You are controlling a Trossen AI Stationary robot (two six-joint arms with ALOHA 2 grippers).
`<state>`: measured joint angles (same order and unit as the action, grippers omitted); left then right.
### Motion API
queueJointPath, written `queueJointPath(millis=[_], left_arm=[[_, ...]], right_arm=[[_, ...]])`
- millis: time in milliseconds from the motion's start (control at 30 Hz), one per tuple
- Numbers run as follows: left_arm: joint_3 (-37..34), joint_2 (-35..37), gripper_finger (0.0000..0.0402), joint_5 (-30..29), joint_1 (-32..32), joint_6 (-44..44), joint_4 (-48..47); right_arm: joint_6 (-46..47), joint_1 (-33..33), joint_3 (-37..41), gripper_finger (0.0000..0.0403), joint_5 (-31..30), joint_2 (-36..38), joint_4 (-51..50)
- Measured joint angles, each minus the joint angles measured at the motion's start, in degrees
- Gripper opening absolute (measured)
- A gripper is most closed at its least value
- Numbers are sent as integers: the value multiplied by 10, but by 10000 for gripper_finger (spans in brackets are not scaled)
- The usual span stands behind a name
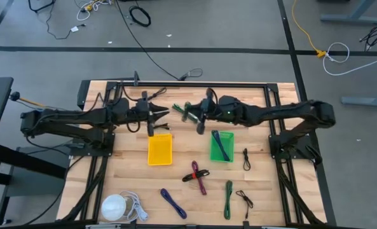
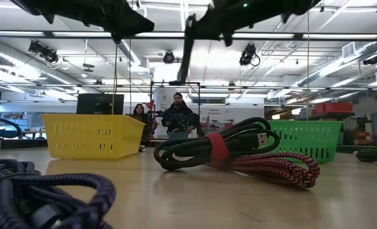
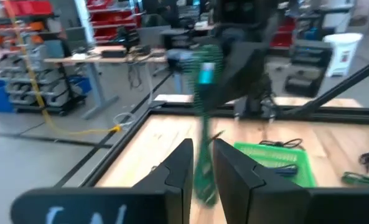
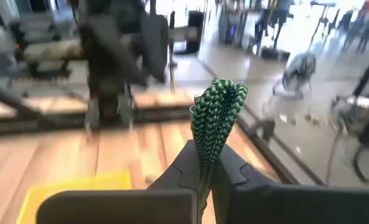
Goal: Pick & Place USB Port
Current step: Put the black green charger cable into the green bin
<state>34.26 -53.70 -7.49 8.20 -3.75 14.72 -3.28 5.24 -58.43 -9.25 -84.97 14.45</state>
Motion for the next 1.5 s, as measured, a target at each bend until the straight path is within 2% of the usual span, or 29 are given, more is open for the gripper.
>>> queueJointPath(millis=[233, 433, 500, 867, 1033, 1167, 1500], left_arm=[[0, 41, 68, -54, 0, 0, -110], [0, 51, 69, -62, 0, 0, -150], [0, 51, 69, -62, 0, 0, -154], [0, 51, 69, -62, 0, 0, -154], [0, 51, 69, -62, 0, 1, -154], [0, 51, 69, -62, 0, 1, -154], [0, 50, 69, -62, -1, 2, -154]], right_arm=[[61, -37, 0, 8, -41, 101, -232], [197, -96, 0, 8, -98, 138, -419], [242, -120, 0, 8, -114, 138, -455], [408, -201, 8, 8, -156, 136, -526], [458, -212, 62, 8, -156, 136, -482], [484, -212, 103, 8, -131, 136, -451], [521, -211, 163, 8, -116, 136, -415]])
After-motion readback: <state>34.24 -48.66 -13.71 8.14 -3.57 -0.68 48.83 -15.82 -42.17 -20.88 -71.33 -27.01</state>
